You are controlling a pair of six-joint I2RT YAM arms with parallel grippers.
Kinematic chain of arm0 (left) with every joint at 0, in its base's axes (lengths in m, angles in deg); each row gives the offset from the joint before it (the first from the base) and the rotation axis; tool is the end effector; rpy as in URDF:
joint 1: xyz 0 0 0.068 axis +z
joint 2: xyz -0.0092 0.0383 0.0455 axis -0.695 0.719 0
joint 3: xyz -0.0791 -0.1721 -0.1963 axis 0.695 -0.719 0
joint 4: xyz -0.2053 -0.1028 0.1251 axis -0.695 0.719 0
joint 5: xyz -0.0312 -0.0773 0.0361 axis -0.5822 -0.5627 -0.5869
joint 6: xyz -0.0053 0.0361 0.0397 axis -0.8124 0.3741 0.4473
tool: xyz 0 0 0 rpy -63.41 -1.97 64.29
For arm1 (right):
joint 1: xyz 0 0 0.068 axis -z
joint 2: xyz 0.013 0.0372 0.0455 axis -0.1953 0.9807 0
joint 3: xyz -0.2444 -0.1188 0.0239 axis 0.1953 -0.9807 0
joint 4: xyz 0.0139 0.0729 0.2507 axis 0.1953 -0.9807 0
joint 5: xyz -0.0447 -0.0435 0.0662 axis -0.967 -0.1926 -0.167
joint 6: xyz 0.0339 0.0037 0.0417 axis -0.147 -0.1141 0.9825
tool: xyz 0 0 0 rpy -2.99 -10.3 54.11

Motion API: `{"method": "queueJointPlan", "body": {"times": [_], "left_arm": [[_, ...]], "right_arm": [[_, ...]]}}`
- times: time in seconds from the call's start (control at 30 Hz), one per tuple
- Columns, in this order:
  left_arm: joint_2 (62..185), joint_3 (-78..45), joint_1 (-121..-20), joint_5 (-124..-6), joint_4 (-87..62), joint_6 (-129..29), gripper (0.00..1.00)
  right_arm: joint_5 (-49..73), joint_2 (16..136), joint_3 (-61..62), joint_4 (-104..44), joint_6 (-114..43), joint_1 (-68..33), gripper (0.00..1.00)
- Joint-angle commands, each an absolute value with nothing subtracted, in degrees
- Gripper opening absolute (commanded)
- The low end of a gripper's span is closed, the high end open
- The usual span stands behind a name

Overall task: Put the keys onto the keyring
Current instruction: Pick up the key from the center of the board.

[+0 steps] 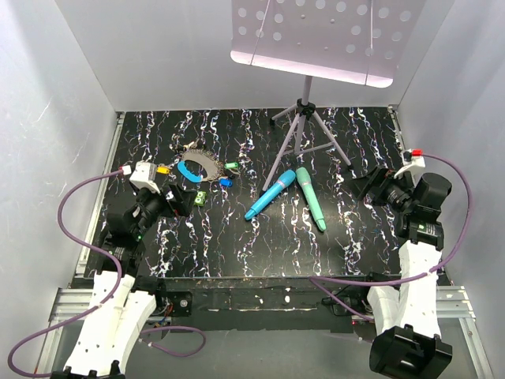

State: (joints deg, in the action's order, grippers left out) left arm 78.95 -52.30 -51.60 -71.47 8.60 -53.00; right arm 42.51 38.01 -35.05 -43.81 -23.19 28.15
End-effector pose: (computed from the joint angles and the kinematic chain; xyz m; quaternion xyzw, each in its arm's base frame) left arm 0.1347 -0.0272 0.3052 0.0352 0.7842 -0.2163 0.5806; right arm 0.1720 -0.0295 0.3104 0.0522 0.7840 0.2706 0.5563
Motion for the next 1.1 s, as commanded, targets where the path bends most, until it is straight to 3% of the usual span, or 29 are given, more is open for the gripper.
{"method": "queueJointPlan", "body": {"times": [0.0,0.13,0.53,1.07], "left_arm": [[80.30,-51.20,-51.49,-75.44,6.83,-54.09,1.00],[82.15,-50.58,-51.49,-77.64,7.27,-56.63,0.99],[92.25,-47.33,-51.93,-84.68,8.76,-65.34,1.00],[112.72,-40.75,-60.99,-70.62,12.36,-63.76,1.00]], "right_arm": [[52.38,36.83,-37.63,-38.96,-28.36,28.49,1.00],[62.06,37.26,-38.08,-38.77,-34.16,28.31,1.00],[72.09,40.34,-36.23,-50.81,-52.89,27.70,1.00],[68.50,43.50,-33.68,-51.70,-49.03,27.61,1.00]]}}
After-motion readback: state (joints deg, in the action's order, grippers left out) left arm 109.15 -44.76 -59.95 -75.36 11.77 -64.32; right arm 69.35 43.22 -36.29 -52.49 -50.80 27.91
